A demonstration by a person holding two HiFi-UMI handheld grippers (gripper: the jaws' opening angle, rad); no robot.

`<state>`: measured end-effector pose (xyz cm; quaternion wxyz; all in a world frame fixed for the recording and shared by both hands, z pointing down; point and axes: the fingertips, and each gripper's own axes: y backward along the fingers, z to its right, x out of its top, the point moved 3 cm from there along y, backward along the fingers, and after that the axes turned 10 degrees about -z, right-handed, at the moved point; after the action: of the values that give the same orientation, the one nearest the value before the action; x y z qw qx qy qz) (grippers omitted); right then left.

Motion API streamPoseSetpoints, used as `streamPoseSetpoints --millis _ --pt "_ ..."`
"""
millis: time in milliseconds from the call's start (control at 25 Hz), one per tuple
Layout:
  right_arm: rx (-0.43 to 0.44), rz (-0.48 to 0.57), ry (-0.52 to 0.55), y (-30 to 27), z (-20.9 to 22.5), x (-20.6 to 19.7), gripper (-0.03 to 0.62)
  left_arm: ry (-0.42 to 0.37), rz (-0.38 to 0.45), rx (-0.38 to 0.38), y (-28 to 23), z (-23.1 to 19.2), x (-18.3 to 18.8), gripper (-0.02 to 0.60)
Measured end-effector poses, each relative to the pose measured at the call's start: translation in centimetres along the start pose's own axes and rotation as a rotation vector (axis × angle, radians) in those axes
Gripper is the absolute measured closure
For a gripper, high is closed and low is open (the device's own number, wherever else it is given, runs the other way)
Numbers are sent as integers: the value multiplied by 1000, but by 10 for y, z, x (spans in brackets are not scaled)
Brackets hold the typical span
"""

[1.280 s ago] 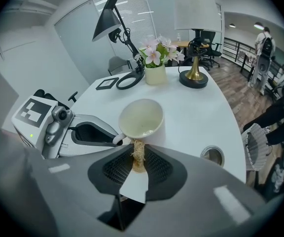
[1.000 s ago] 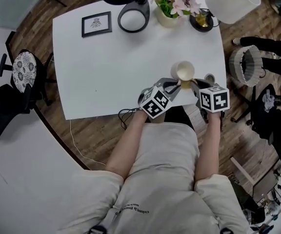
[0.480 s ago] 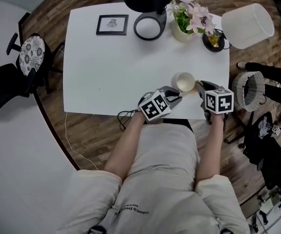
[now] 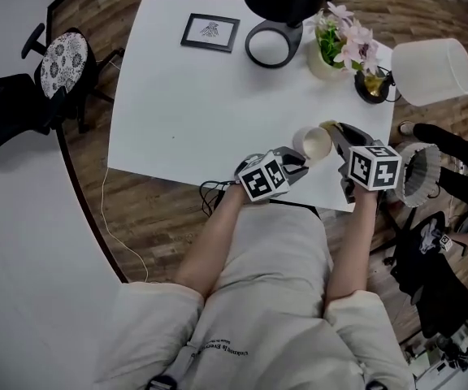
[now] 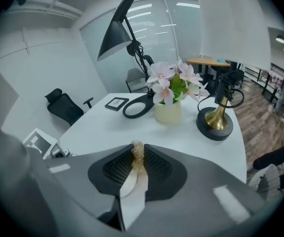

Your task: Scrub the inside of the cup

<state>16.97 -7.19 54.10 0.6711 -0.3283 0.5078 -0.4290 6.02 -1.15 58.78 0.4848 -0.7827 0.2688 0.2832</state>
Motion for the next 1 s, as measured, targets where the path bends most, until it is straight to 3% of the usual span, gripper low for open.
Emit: streamPoseSetpoints --millis 240,480,640,840,1000 --pt "114 105 -28 21 -22 19 507 15 0 7 1 0 -3 540" --pt "165 188 -64 39 -34 13 507 34 2 18 5 0 -1 538" --pt "257 251 -98 56 -44 7 507 67 15 24 5 -1 -2 538" --pt "144 117 -21 43 -43 -22 507 96 29 30 4 -1 -1 537" --pt "110 34 40 16 -53 -29 507 115 21 1 3 1 -1 535"
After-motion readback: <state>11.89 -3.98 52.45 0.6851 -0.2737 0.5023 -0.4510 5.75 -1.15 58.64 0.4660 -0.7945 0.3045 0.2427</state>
